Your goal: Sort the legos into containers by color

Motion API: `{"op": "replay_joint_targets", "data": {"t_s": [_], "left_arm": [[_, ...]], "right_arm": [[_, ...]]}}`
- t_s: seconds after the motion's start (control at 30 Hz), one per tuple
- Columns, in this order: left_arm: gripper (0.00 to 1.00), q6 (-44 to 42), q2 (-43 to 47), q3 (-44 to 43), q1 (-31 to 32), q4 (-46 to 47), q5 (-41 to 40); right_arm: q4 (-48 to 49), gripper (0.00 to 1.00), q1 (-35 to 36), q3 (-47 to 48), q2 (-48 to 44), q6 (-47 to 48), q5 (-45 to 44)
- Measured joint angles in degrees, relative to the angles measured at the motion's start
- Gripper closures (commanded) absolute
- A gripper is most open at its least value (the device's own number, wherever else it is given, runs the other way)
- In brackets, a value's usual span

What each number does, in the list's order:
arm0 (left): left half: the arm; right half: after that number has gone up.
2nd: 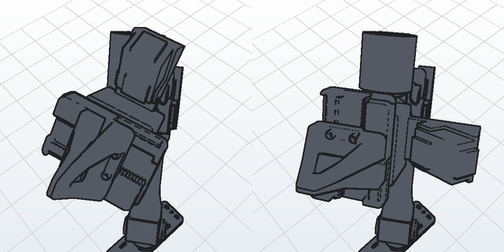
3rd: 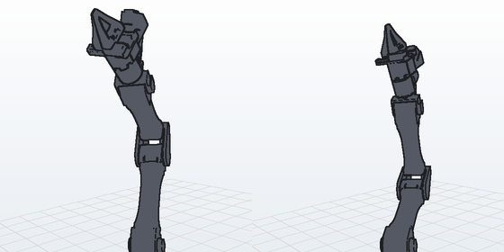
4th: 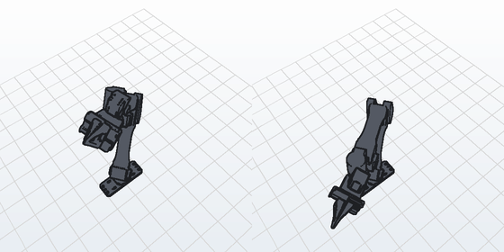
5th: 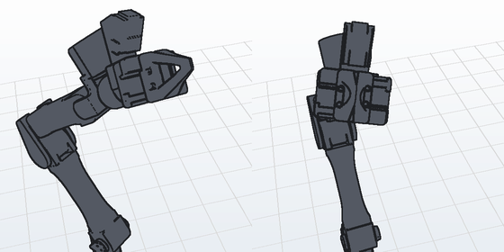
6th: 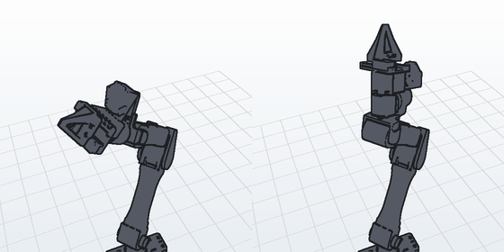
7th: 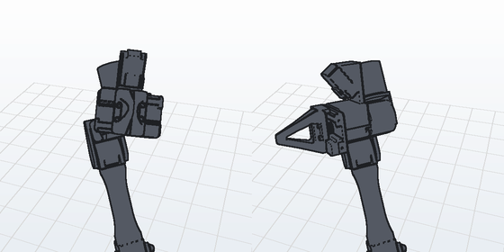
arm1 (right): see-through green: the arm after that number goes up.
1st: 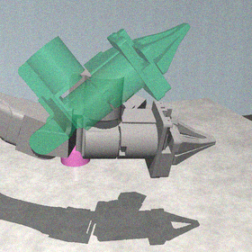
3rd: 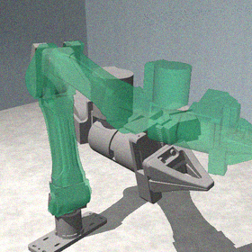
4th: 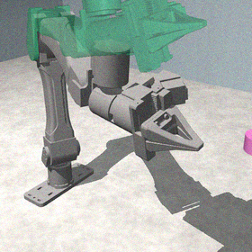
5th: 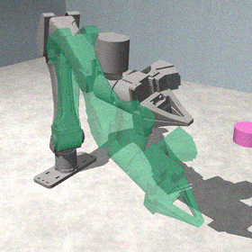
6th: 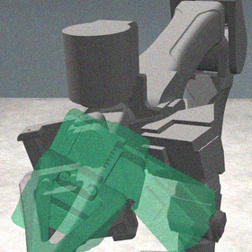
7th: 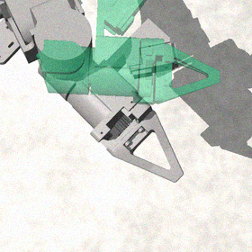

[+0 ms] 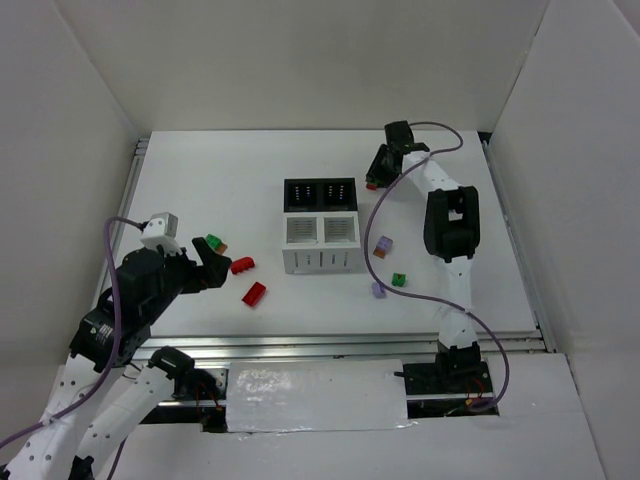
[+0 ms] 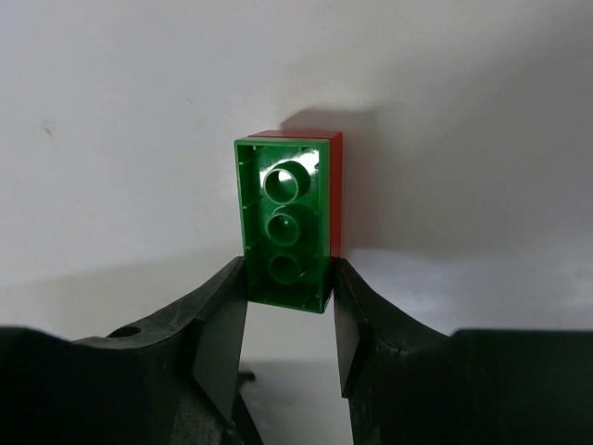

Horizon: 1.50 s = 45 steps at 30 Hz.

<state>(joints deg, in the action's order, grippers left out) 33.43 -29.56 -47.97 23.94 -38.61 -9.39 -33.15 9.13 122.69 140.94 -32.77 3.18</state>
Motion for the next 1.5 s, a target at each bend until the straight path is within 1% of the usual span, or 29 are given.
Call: {"op": "replay_joint_targets", "data": {"t_s": [0.13, 0.2, 0.3, 0.4, 0.5, 0.6, 0.67, 0.73, 0.8, 0.87, 0.93, 1.0, 1.1, 1.17, 1.27, 1.4, 1.5], "left_arm": [[0.00, 0.00, 0.02, 0.04, 0.00, 0.04, -0.20], [0.00, 0.02, 0.02, 0.17, 0.00, 0.04, -0.24], [0.01, 0.07, 0.04, 0.42, -0.07, 0.04, -0.37], [0.00, 0.13, 0.39, 0.50, -0.20, 0.07, -0.59], [0.00, 0.20, 0.90, 0.52, -0.42, 0.11, -0.81], [0.00, 0.15, 0.83, 0.37, -0.50, 0.11, -0.48], [0.00, 0.09, 0.61, -0.35, -0.55, 0.28, 1.44], [0.01, 0.07, 0.26, -1.73, -0.57, 1.86, 5.66], [0.01, 0.44, -0.04, -2.95, -0.57, 5.97, 11.69], [0.00, 1.97, -0.76, -3.48, -0.61, 12.61, 19.65], [0.00, 4.98, -2.32, -3.37, -0.61, 20.31, 28.15], [0.03, 9.33, -4.48, -1.90, -0.50, 30.49, 35.50], [0.04, 14.53, -7.72, 0.50, 0.04, 40.59, 42.03], [0.04, 16.48, -9.60, 1.29, 1.25, 44.44, 44.30], [0.04, 17.53, -12.26, 1.46, 4.50, 46.38, 45.18], [0.06, 17.31, -14.82, 1.46, 10.29, 47.39, 44.81], [0.08, 15.96, -17.00, 1.31, 14.56, 47.63, 44.02]], "right_arm": [[2.93, 1.00, -0.87, -15.54, -10.80, 0.02, -1.60], [4.11, 1.00, -2.38, -23.43, -18.08, 0.15, -1.81], [5.35, 1.00, -6.21, -31.54, -29.55, 0.70, -1.73], [6.91, 1.00, -9.79, -36.89, -42.16, 1.20, -1.73], [8.63, 1.00, -10.25, -41.53, -54.99, 1.62, -0.68], [9.88, 1.00, -9.22, -46.49, -66.69, 1.75, 3.08], [10.29, 1.00, -8.85, -49.96, -73.59, 1.73, 7.89], [11.69, 1.00, -8.55, -54.05, -79.41, 1.53, 13.88], [13.99, 1.00, -8.04, -58.60, -84.41, 0.85, 21.29], [16.92, 1.00, -6.21, -63.32, -88.32, -0.04, 29.14], [21.27, 1.00, -2.38, -68.57, -91.67, -1.38, 36.28], [26.56, 1.00, 1.77, -73.92, -94.47, -3.08, 42.45], [33.62, 1.00, 5.97, -79.38, -97.37, -6.19, 49.29], [41.03, 1.00, 7.52, -82.68, -98.09, -10.10, 52.76], [52.15, 1.00, 10.21, -86.03, -97.53, -16.00, 55.91], [57.48, 1.00, 15.67, -86.60, -95.06, -18.01, 56.26], [61.59, 1.00, 18.32, -86.47, -93.35, -19.30, 56.22]]}}
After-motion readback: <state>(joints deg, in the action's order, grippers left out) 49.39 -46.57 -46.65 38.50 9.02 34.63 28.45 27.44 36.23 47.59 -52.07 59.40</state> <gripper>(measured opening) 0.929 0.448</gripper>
